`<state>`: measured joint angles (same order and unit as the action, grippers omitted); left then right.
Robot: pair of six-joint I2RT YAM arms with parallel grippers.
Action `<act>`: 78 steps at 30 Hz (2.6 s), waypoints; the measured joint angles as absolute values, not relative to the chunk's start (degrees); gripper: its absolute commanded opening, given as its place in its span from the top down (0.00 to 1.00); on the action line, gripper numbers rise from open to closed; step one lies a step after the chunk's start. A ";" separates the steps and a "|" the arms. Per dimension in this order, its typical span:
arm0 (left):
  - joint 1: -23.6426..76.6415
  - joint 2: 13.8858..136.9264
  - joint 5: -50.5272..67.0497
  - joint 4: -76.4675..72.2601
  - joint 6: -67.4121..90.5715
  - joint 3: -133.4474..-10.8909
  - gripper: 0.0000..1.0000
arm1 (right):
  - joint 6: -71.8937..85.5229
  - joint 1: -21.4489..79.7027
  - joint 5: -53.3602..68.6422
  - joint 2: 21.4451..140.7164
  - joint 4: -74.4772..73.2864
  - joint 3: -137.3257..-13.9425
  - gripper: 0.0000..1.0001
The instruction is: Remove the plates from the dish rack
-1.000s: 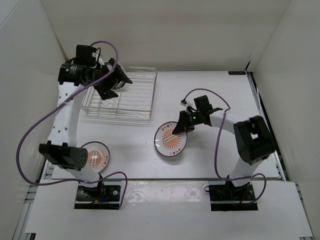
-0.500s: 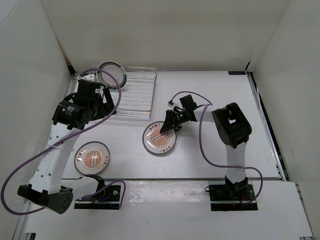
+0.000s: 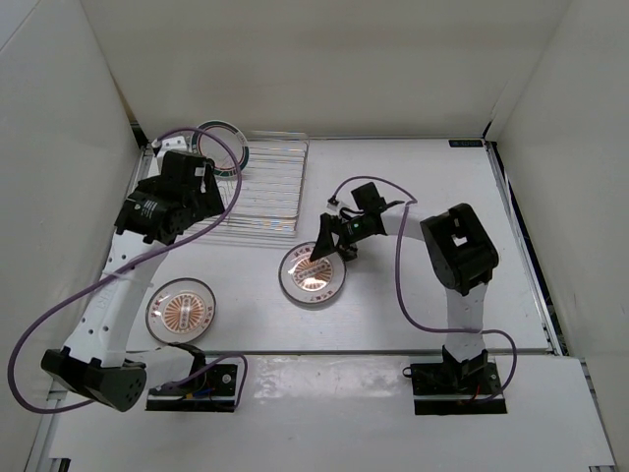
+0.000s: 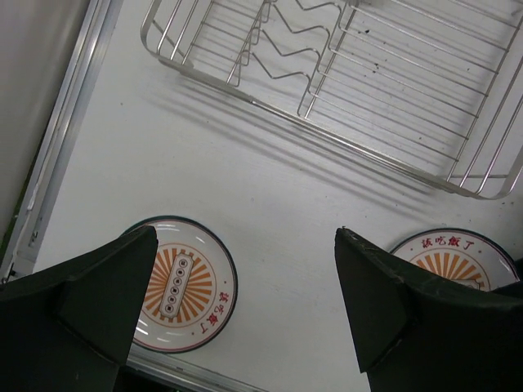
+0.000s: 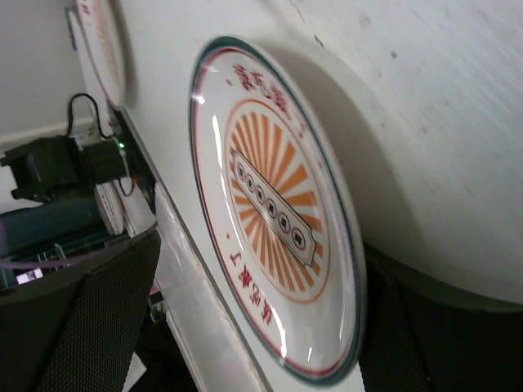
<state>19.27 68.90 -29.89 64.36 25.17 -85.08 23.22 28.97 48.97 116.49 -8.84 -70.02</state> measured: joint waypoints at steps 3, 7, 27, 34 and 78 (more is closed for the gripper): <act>19.27 69.52 -30.06 62.19 23.33 -85.08 0.00 | 18.68 28.58 46.85 116.88 -19.44 -74.50 0.10; 19.27 71.07 -30.52 60.95 21.82 -85.14 0.00 | 13.06 28.23 44.71 116.27 -26.89 -79.66 0.10; -8.29 86.11 -8.49 56.10 34.26 -90.26 0.00 | 2.37 23.62 33.04 99.72 -40.86 -75.11 0.10; -13.63 96.73 6.92 38.65 33.17 -95.88 0.01 | 2.07 20.97 26.24 95.13 -44.05 -75.31 0.10; -9.89 133.43 21.39 -1.39 8.14 -112.16 0.11 | 4.91 7.03 33.71 100.77 -41.65 -74.74 0.10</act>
<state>-9.89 133.43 21.39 -1.39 8.14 -112.16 4.91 7.03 33.71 100.77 -41.65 -74.74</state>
